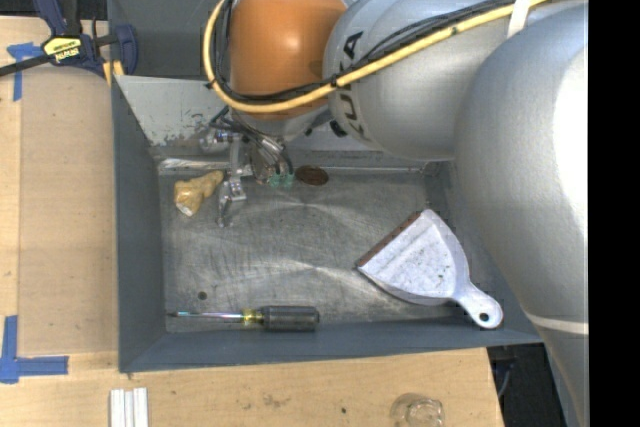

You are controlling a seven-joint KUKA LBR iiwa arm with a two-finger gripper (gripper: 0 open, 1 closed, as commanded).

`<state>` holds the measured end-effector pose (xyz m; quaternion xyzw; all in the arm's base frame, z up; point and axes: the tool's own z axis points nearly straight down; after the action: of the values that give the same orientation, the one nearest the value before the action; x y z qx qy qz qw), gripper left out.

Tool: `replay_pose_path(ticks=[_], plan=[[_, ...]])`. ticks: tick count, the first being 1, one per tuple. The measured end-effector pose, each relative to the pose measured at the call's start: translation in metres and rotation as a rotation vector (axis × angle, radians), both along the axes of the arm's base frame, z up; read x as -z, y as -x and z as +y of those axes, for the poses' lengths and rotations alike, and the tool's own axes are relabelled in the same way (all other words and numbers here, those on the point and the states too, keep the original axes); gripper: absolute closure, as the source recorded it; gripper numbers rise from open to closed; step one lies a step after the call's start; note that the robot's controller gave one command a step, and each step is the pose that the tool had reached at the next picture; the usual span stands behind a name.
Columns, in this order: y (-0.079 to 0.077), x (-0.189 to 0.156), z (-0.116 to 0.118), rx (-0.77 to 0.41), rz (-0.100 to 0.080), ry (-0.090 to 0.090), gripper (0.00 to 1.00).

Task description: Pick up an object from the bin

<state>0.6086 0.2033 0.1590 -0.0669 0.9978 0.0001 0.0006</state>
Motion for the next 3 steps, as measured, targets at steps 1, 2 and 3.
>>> replay_pose_path(ticks=[1,2,3], plan=[[-0.001,0.023,0.016,0.264,0.0,-0.001,0.0],[-0.017,0.084,0.012,0.102,-0.003,-0.001,0.0],[-0.003,0.085,0.038,0.496,-0.007,-0.005,1.0]])
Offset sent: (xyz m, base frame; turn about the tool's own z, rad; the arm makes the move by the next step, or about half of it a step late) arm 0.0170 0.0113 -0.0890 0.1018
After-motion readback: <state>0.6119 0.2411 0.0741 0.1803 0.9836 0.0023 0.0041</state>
